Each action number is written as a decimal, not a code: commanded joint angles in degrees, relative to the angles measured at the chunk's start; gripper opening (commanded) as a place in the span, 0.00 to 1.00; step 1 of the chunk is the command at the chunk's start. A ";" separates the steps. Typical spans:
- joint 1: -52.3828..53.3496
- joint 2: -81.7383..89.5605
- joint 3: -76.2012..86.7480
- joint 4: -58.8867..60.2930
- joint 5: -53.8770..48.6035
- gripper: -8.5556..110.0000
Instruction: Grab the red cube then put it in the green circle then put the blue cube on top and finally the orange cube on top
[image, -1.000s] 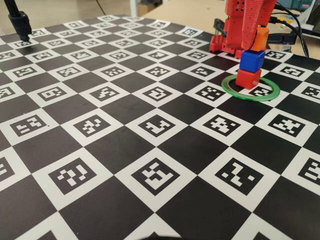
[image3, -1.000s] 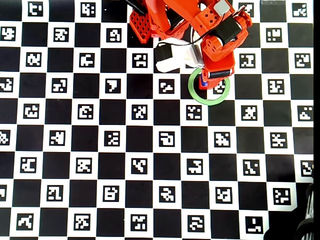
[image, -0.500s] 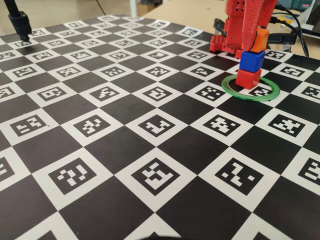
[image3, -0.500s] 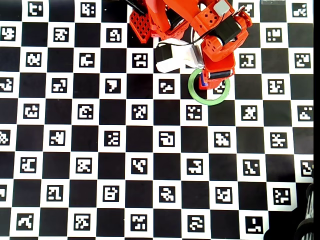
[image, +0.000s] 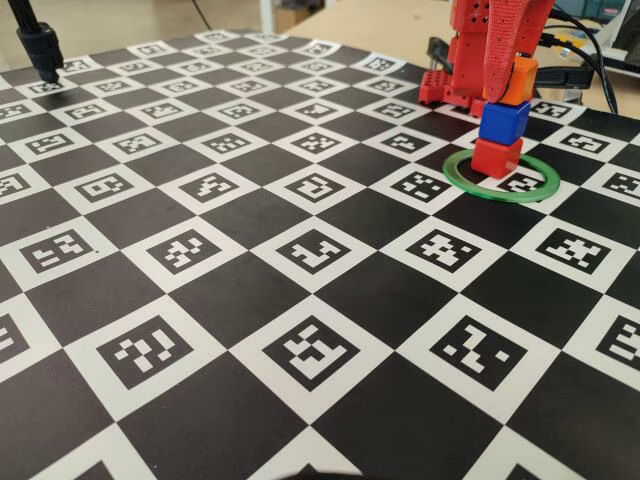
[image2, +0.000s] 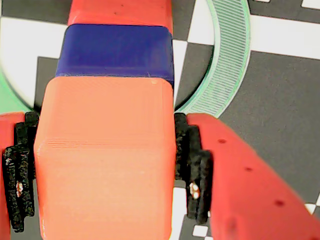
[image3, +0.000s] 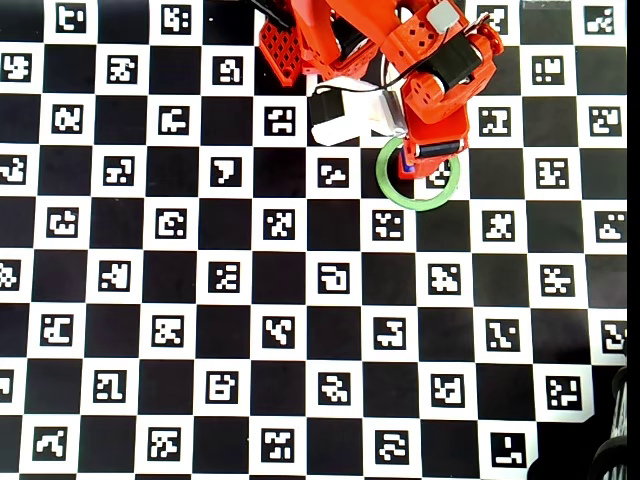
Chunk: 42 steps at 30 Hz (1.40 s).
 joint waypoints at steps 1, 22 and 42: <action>-0.09 3.43 -0.44 -0.53 0.26 0.12; -0.62 3.25 0.00 -1.23 1.23 0.12; -1.41 3.34 -0.70 -0.18 2.29 0.20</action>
